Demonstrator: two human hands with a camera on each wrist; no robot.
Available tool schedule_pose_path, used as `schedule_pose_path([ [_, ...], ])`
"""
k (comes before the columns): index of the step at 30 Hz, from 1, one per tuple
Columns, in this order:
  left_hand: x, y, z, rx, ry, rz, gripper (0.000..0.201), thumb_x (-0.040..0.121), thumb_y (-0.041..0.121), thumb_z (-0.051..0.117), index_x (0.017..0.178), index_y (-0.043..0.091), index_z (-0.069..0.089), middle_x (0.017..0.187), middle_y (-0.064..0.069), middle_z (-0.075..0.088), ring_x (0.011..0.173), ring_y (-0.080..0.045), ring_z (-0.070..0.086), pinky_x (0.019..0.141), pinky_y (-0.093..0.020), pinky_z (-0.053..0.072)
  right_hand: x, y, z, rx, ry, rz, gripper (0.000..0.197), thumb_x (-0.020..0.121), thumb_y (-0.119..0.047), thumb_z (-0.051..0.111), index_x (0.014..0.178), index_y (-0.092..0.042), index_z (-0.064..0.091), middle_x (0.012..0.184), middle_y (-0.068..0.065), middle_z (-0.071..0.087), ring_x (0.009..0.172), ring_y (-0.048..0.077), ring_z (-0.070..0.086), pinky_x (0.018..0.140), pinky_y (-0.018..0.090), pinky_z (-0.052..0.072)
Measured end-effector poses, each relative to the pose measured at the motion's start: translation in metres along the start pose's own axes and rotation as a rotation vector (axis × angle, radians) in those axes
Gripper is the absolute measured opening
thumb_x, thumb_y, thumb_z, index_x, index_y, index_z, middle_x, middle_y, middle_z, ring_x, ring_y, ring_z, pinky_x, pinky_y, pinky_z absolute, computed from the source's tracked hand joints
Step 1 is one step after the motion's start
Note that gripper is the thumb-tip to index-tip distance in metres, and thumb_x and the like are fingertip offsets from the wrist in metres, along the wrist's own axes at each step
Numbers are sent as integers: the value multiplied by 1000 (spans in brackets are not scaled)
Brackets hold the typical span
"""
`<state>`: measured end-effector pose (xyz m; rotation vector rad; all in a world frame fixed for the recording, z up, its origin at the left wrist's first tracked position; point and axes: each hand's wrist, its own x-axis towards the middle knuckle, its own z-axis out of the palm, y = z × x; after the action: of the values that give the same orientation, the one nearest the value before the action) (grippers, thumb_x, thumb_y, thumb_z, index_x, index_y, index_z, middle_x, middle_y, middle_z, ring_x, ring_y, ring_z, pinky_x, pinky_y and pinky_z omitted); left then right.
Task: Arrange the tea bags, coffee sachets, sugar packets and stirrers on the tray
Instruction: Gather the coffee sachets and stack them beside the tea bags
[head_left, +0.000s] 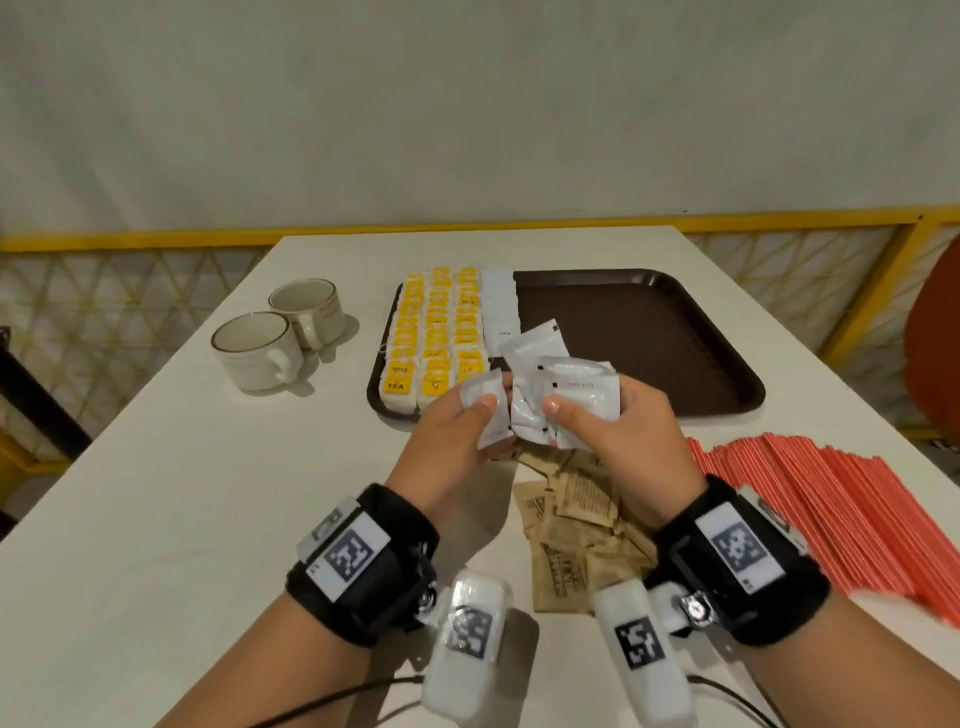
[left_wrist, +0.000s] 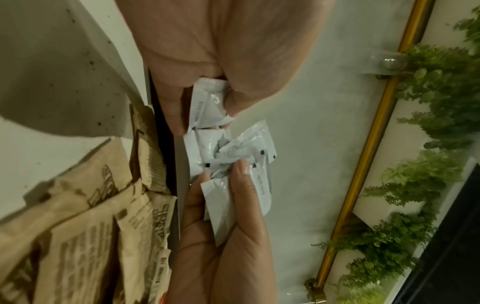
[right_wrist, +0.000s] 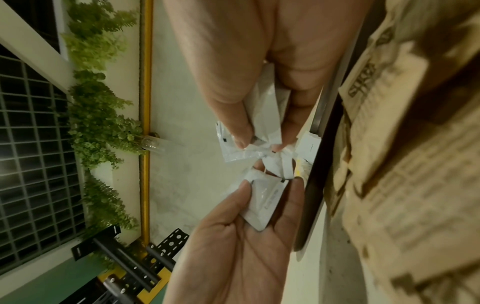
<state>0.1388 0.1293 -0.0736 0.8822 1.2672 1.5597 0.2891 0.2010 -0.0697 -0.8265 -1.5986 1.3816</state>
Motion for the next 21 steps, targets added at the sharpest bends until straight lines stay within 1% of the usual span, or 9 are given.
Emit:
schedule_pose_path([
  [2,1,-4,1,-35,1,-10,28,99,13,42,111,18,67,114,-10,69,109,-27,64,96,-45,47,-2,-2,1,62,-54,43,23,80,-13,74,103,-14,70,98,5,74,94,24,71,88,52,54],
  [6,-1,-4,8,-132,-26,-42,30,100,9,38,116,8,63,111,-16,69,102,-31,66,83,-37,52,-1,-5,2,196,-171,133,37,73,-17,74,108,-9,68,101,16,72,95,34,69,88,54,53],
  [9,-9,1,16,-232,-86,-85,27,98,5,41,109,6,65,98,-14,72,82,-24,70,65,-28,56,-2,-6,3,260,-196,155,38,73,-14,71,110,-6,66,103,16,72,94,30,69,87,47,53],
  [11,-11,1,19,-253,-125,-89,24,95,4,45,106,7,66,93,-12,73,76,-21,70,62,-26,57,-3,-7,4,266,-201,149,32,78,-7,68,110,-6,66,104,14,72,94,27,69,87,44,54],
  [15,-14,6,20,-300,-144,-111,26,84,14,55,106,8,68,102,-13,70,80,-22,69,68,-29,56,-7,-8,2,325,-188,177,27,85,0,62,112,-3,64,106,16,71,92,27,68,81,38,57],
  [17,-10,3,17,-323,-125,-136,30,91,20,49,113,10,66,115,-13,67,93,-23,67,79,-32,55,-8,-7,2,338,-192,196,24,85,-1,62,109,-4,66,104,17,71,88,26,68,74,34,58],
  [19,-6,1,14,-348,-128,-198,39,99,32,40,127,14,59,125,-13,62,113,-27,61,97,-41,47,-8,-4,2,321,-181,202,26,85,-2,63,111,-4,65,104,17,71,89,26,68,72,32,59],
  [20,-3,0,13,-371,-138,-224,43,100,39,36,131,16,55,128,-13,61,118,-28,58,102,-44,44,-7,-3,2,320,-183,204,27,85,-4,64,112,-4,65,104,17,71,90,27,68,73,32,59],
  [21,-3,-1,13,-398,-136,-232,45,100,41,34,132,17,54,128,-12,61,118,-27,58,101,-43,45,-7,-3,1,331,-186,211,29,84,-5,64,113,-3,65,104,18,71,92,28,68,74,33,59],
])
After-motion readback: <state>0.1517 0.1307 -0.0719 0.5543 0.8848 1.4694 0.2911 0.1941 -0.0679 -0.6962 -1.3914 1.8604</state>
